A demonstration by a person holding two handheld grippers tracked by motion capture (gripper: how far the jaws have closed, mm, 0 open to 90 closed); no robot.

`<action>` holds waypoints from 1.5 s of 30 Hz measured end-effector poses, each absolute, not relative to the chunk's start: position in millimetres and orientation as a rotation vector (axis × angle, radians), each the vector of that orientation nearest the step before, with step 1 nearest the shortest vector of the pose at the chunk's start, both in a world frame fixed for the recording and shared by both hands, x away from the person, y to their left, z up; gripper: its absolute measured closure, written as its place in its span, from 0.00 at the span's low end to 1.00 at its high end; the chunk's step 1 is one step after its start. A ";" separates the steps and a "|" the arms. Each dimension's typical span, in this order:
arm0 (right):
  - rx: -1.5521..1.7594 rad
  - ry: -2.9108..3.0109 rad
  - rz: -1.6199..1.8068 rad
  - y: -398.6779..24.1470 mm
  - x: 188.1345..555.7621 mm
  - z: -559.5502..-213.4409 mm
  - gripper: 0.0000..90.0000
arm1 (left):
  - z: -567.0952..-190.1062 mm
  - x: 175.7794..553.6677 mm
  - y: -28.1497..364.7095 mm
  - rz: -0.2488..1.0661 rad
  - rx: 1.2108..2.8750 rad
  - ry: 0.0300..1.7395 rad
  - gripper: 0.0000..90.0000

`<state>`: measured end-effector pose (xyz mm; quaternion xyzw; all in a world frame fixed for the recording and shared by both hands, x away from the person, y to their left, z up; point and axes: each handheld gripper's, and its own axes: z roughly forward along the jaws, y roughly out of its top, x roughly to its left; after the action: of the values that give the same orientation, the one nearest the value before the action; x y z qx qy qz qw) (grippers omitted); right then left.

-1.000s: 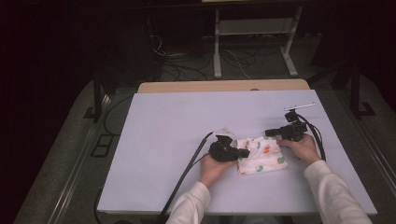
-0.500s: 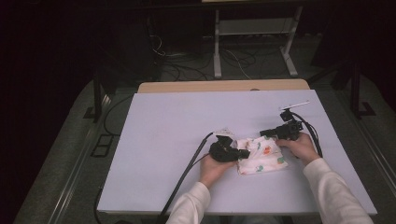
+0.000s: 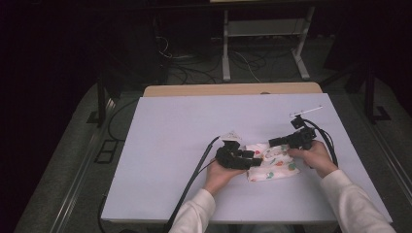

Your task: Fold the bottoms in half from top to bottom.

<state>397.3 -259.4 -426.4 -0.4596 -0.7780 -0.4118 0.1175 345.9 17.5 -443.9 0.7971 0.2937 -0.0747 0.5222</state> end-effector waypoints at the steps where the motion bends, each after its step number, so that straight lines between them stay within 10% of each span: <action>1: -1.343 -2.277 -1.205 -259.4 395.0 -425.7 0.99 | -442.2 346.4 19.1 -0.180 1.893 0.706 0.50; 21: -1.247 -2.295 -1.315 -274.5 344.2 -426.0 0.92 | -440.7 356.6 30.0 -0.162 1.829 0.787 0.29; 45: -1.255 -2.448 -1.363 -279.7 339.8 -408.5 0.15 | -418.6 368.5 35.0 -0.096 1.905 0.783 0.00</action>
<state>339.8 -279.7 -408.5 -0.4085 -0.7969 -0.4436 0.0358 368.5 35.0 -418.6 0.7924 0.3258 -0.0401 0.5141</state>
